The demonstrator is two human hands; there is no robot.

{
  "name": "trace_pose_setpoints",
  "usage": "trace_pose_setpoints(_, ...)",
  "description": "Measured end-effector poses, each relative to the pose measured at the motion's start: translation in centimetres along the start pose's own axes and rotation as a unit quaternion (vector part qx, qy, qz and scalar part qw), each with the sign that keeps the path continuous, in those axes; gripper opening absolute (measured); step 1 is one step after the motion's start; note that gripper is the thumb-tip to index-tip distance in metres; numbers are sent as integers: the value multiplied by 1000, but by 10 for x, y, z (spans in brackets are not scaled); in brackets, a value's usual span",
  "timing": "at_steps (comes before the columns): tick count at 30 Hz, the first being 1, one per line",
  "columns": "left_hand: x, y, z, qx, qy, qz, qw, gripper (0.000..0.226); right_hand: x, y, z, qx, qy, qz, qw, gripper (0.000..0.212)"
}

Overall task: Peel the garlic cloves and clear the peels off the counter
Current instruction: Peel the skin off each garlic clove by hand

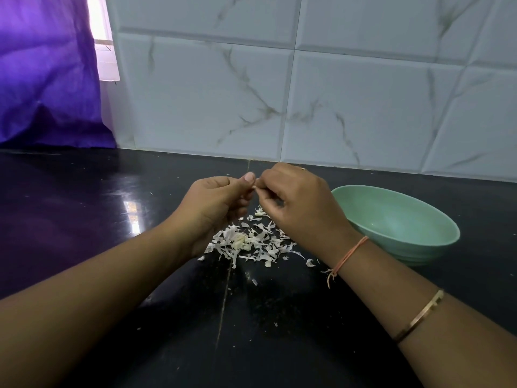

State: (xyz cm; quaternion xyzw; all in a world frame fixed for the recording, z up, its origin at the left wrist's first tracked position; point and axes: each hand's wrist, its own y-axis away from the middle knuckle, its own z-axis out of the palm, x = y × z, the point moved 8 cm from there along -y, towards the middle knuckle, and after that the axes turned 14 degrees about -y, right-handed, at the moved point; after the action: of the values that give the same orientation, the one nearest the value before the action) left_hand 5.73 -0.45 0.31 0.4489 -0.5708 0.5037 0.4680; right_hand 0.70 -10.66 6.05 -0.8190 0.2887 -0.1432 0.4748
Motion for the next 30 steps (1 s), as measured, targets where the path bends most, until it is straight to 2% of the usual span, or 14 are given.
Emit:
trace_pose_setpoints(3,4,0,-2,8,8,20,1000,17,1,1,2,-9,-17,16,1000,17)
trace_pose_setpoints(6,7,0,-2,6,7,42,999,17,9,2,4,-9,-76,81,994,11)
trace_pose_setpoints(10,8,-1,-3,13,10,51,999,23,26,7,4,25,-230,210,950,4)
trace_pose_setpoints(13,4,-2,-3,18,38,22,999,27,36,12,7,39,-290,271,917,7)
trace_pose_setpoints(16,0,-3,-7,35,43,-3,998,33,42,14,5,50,-297,288,909,5)
trace_pose_setpoints(21,9,-1,-6,26,-71,75,994,27,44,14,6,50,-295,298,907,10)
trace_pose_setpoints(25,12,-1,-11,54,-109,104,987,4,42,15,9,23,-291,301,908,7)
trace_pose_setpoints(30,13,-1,-10,64,-133,109,983,19,41,14,10,18,-303,303,904,8)
